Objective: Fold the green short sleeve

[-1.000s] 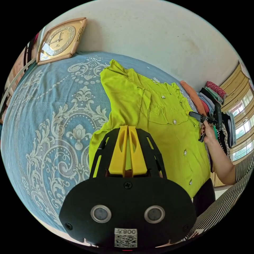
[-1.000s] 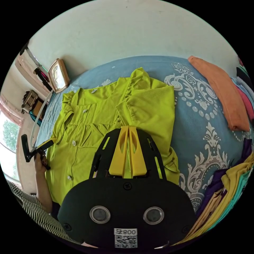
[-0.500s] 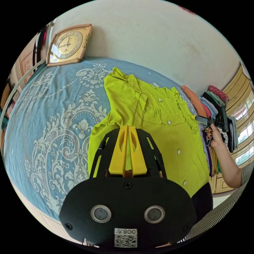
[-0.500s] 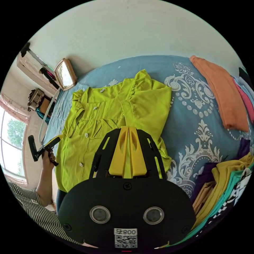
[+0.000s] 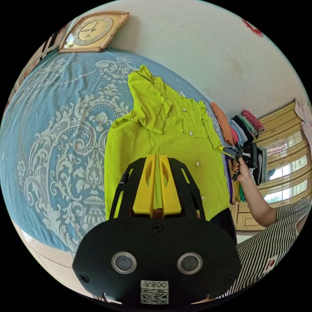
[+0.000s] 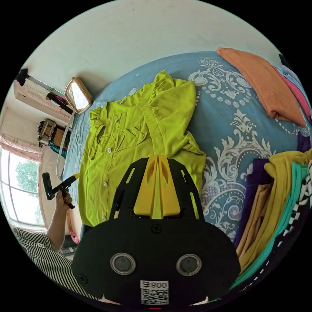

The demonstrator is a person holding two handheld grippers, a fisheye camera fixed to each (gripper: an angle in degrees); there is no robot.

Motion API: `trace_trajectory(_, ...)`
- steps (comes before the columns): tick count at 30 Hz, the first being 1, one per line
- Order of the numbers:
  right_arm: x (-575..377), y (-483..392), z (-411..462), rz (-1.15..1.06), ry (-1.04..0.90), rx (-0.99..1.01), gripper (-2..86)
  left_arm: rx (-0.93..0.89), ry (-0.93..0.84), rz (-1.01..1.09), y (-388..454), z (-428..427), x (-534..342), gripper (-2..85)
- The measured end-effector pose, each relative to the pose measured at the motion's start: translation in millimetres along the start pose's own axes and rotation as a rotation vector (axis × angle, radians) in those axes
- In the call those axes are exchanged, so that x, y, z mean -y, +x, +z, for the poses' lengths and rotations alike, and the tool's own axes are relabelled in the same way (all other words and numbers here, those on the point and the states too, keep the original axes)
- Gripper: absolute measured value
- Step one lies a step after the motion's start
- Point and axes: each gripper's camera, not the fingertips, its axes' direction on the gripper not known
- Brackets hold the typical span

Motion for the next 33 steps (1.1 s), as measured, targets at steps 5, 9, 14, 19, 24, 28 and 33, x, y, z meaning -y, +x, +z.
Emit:
trace_trajectory(5, -104.0, 37.0, -48.9, -0.006, -0.052, 0.055, 0.1, -0.083, -0.017, -0.153, -35.9, -45.8, -69.0, 5.0)
trace_trajectory(9, -181.1, 62.6, -69.9, 0.028, -0.107, 0.062, 0.2, -0.091, -0.023, -0.264, -62.7, -81.4, -134.1, 7.5)
trace_trajectory(14, -273.9, 106.6, -84.4, 0.147, -0.127, 0.107, 1.4, -0.107, -0.053, -0.367, -90.5, -95.6, -195.0, 9.1)
trace_trajectory(19, -323.7, 134.0, -86.6, 0.189, -0.138, 0.107, 3.9, -0.141, -0.047, -0.438, -109.3, -99.8, -231.4, 9.9)
trace_trajectory(24, -356.6, 152.7, -85.9, 0.221, -0.130, 0.098, 5.5, -0.165, -0.095, -0.477, -120.1, -94.6, -253.0, 10.3)
trace_trajectory(28, -375.9, 160.7, -82.7, 0.215, -0.126, 0.063, 5.8, -0.150, -0.114, -0.489, -121.6, -96.2, -264.8, 10.0)
trace_trajectory(33, -392.1, 169.8, -79.1, 0.203, -0.115, -0.007, 6.4, -0.136, -0.143, -0.482, -122.9, -107.7, -285.4, 9.3)
